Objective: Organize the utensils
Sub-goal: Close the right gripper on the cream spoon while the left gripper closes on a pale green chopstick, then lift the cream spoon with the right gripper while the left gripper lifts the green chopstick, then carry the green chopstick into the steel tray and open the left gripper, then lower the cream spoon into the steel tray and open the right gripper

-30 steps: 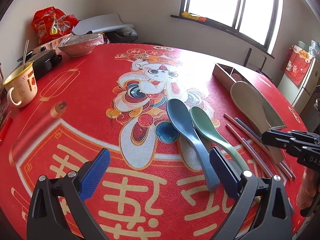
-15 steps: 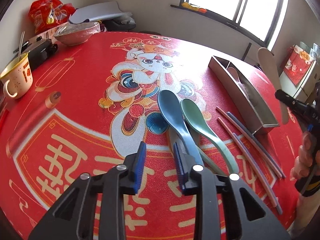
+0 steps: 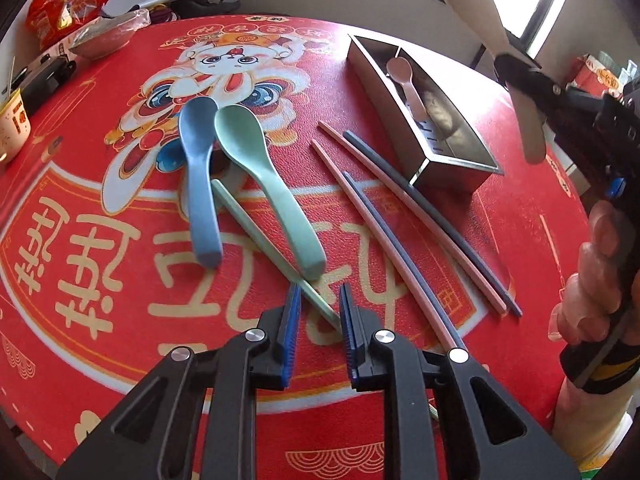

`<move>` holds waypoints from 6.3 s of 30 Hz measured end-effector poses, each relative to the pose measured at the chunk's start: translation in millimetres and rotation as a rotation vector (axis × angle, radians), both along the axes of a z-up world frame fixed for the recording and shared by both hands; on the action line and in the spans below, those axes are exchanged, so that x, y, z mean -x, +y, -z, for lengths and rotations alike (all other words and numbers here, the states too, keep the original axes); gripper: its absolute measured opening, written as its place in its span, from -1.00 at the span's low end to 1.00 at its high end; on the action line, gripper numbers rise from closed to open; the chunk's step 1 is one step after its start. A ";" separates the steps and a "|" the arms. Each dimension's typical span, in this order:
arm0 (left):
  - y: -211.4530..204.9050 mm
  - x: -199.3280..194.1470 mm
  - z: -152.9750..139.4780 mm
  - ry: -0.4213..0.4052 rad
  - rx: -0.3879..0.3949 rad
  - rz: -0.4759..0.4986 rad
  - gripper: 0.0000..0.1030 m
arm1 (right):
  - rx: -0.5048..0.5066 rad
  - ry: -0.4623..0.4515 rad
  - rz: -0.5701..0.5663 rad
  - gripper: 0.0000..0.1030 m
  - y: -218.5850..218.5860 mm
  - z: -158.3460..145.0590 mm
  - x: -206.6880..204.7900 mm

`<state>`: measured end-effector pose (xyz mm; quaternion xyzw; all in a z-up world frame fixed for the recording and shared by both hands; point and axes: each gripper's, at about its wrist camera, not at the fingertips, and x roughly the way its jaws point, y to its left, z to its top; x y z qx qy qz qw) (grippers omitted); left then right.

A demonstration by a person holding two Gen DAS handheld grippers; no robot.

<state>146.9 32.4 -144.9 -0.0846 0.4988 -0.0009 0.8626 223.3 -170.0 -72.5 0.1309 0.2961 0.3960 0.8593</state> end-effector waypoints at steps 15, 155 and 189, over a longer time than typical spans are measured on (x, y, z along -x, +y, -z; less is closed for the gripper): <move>-3.7 -3.2 3.3 -0.020 -0.176 -0.042 -0.22 | 0.003 -0.002 0.022 -0.87 -4.0 -0.1 -0.4; -44.1 -187.7 -58.2 -0.267 -0.065 0.158 0.07 | -0.150 0.222 0.298 -0.87 -81.4 35.3 -54.1; 84.0 -94.1 -46.2 -0.526 -0.009 -0.010 0.88 | 0.027 0.411 0.347 -0.86 3.2 26.8 -108.7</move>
